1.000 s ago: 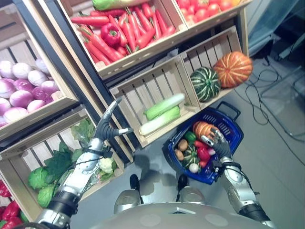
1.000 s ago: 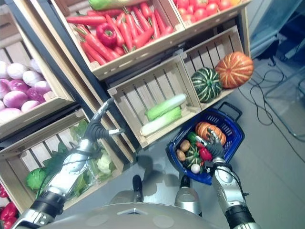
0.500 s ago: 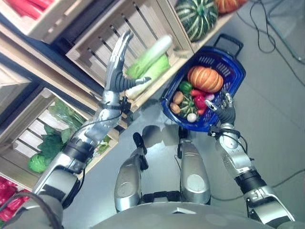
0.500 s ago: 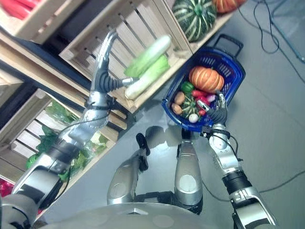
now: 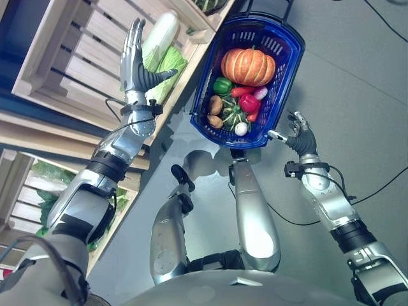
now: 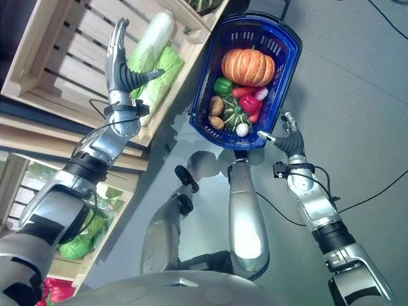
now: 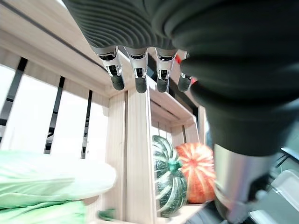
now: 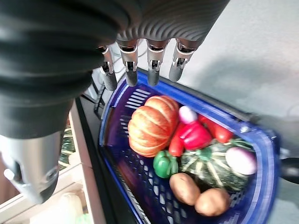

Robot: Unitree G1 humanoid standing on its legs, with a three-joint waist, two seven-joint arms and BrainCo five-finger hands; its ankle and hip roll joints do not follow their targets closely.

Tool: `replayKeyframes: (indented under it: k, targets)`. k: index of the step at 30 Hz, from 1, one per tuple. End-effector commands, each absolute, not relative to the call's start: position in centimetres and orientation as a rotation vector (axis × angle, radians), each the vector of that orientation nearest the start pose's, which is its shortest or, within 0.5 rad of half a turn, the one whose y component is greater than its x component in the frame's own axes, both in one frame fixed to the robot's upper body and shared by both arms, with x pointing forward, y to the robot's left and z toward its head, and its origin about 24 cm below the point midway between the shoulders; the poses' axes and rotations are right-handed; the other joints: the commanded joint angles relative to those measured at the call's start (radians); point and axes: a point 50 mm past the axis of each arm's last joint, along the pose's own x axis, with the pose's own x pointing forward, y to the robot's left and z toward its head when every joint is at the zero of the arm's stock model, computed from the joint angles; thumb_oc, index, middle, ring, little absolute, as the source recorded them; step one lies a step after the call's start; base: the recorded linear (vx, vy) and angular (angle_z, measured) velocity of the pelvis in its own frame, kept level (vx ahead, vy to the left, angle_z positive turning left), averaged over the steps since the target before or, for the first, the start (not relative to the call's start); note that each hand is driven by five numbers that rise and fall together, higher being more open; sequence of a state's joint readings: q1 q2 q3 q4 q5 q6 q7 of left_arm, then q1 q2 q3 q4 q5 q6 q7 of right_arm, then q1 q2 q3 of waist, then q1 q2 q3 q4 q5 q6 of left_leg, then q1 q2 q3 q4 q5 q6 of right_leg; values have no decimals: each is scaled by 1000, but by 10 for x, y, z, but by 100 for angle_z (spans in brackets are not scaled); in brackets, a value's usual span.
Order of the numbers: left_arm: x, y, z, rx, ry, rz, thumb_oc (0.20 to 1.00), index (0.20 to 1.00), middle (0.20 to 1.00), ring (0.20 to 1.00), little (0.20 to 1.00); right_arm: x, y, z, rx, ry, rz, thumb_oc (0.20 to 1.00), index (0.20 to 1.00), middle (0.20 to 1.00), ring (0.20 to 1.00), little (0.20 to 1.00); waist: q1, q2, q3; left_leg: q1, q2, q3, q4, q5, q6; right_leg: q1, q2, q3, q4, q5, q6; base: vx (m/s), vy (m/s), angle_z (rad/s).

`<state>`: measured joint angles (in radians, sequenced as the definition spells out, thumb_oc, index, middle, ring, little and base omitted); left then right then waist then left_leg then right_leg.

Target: Pick up fruits and vegetables into the basket

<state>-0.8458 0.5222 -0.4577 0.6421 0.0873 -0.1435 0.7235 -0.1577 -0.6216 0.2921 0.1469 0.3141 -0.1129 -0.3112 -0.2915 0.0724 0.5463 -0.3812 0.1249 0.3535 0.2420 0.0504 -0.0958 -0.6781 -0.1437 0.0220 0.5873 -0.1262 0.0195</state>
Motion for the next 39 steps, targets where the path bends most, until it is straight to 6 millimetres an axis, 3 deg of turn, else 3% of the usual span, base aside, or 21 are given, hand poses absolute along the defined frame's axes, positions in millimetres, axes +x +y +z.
replayKeyframes:
  k: [1,13,27,39]
  targets:
    - [381,223,202,613,-490,640,1000,1000,1000,1000,1000,266,-224,71,-303,-89,-50,1000,1000,1000,1000,1000,-52,-10,-26,-94,24,-8,188,-130,-1,-34,49,-24,44,-84,14,24,33,-10]
    - [388,276,202,471,-198,851,1000,1000,1000,1000,1000,267,-218,61,-244,-49,-43,1000,1000,1000,1000,1000,-88,-30,-26,-231,35,-4,262,-147,-7,-156,72,14,65,-71,3,35,5,-5]
    - [388,299,197,501,13,894,1000,1000,1000,1000,1000,277,-206,56,-132,21,-18,1000,1000,1000,1000,1000,-88,-49,-26,-348,49,-15,343,-187,7,-250,85,37,82,-53,5,3,1,0]
    - [390,303,186,504,130,803,1000,1000,1000,1000,1000,283,-205,60,-88,49,-7,1000,1000,1000,1000,1000,-101,-37,-26,-387,48,-6,348,-191,2,-302,81,56,76,-31,13,13,35,-2]
